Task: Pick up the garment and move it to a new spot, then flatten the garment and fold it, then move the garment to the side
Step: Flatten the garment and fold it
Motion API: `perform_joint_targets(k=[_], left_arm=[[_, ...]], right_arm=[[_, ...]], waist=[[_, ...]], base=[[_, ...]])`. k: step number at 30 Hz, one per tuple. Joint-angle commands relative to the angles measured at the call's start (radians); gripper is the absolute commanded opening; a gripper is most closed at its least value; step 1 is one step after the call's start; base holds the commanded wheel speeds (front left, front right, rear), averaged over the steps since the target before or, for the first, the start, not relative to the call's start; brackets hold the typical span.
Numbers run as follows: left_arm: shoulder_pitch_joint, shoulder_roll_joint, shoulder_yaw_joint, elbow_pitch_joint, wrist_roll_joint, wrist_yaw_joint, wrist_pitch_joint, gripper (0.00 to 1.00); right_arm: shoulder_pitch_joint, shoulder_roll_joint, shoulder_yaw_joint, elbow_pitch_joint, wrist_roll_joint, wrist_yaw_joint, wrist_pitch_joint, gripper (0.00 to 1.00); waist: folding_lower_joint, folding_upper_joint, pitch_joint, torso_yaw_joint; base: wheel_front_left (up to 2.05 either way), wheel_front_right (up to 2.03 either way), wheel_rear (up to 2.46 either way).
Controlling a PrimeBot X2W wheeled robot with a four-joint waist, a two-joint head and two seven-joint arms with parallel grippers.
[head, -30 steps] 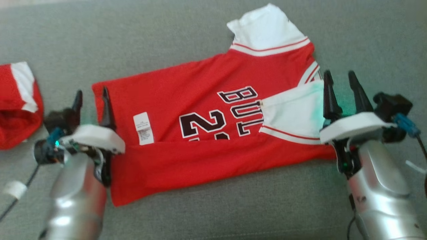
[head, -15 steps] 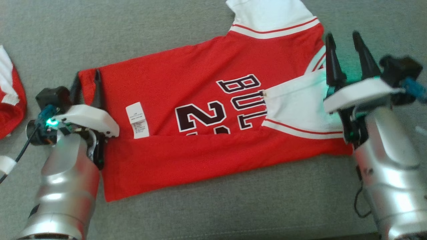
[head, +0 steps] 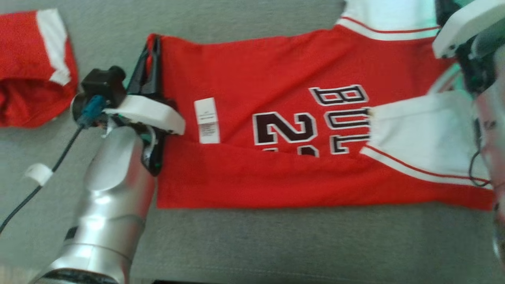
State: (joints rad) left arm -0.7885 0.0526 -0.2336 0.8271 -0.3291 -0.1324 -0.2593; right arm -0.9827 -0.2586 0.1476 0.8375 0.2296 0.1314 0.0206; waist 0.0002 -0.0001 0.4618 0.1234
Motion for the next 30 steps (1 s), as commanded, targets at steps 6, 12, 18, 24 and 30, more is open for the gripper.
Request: perform_joint_targets(k=[6,12,18,24,30], left_arm=[[0.007,0.003,-0.075,-0.098,-0.031,0.002,-0.002,0.0],[-0.007,-0.002,-0.126,-0.115,-0.068,0.002,-0.002,0.0],[-0.01,-0.002,-0.143,-0.116,-0.095,0.002,-0.002,0.0],[-0.048,-0.002,-0.066,-0.153,-0.046,0.002,-0.002,0.0],[-0.07,0.024,-0.016,-0.18,0.009,0.002,-0.002,0.0]], right_arm=[[-0.139,-0.04,0.021,0.118,-0.064,-0.001,0.131,1.0],[-0.194,-0.057,0.022,0.218,-0.123,-0.001,0.2,1.0],[-0.216,-0.053,0.009,0.256,-0.134,-0.001,0.168,0.0],[-0.257,-0.06,-0.07,0.226,-0.176,-0.001,-0.042,0.0],[-0.25,-0.024,-0.185,0.247,-0.209,-0.001,-0.217,0.0]], waist=[[-0.0002,0.0001,0.073,0.135],[-0.0002,0.0001,0.089,0.155],[-0.0002,0.0001,0.085,0.144],[-0.0002,0.0001,0.075,0.116],[-0.0002,0.0001,0.014,0.058]], base=[[0.0,0.0,0.0],[0.0,0.0,0.0],[0.0,0.0,0.0],[0.0,0.0,0.0],[0.0,0.0,0.0]])
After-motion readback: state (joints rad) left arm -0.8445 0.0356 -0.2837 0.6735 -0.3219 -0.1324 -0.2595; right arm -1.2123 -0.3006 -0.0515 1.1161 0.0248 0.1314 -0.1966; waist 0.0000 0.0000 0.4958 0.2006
